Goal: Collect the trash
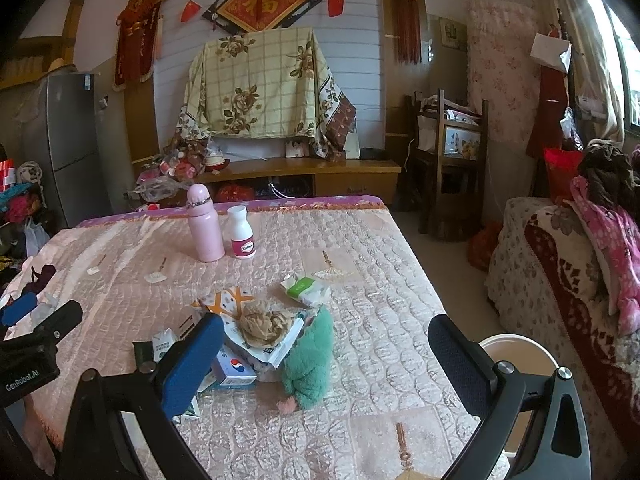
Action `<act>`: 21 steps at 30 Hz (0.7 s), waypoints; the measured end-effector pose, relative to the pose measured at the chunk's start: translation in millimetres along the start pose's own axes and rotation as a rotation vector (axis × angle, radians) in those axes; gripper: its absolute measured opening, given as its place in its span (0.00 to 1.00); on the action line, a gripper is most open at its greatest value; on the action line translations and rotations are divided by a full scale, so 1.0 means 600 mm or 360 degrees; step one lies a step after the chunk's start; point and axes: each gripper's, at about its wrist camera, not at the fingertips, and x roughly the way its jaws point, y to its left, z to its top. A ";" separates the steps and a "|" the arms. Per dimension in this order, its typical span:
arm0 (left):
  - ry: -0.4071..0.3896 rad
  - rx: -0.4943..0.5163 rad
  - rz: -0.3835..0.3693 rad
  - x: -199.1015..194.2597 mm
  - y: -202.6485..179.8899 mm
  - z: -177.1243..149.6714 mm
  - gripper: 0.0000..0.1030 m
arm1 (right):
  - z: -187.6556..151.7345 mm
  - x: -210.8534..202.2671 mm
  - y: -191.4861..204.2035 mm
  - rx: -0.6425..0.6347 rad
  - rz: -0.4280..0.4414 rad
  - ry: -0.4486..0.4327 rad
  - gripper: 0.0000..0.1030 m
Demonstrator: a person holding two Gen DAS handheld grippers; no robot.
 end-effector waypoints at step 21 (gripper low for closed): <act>-0.0010 0.0001 -0.0007 -0.001 -0.005 0.001 1.00 | 0.004 -0.004 0.000 0.0009 0.0003 -0.0041 1.00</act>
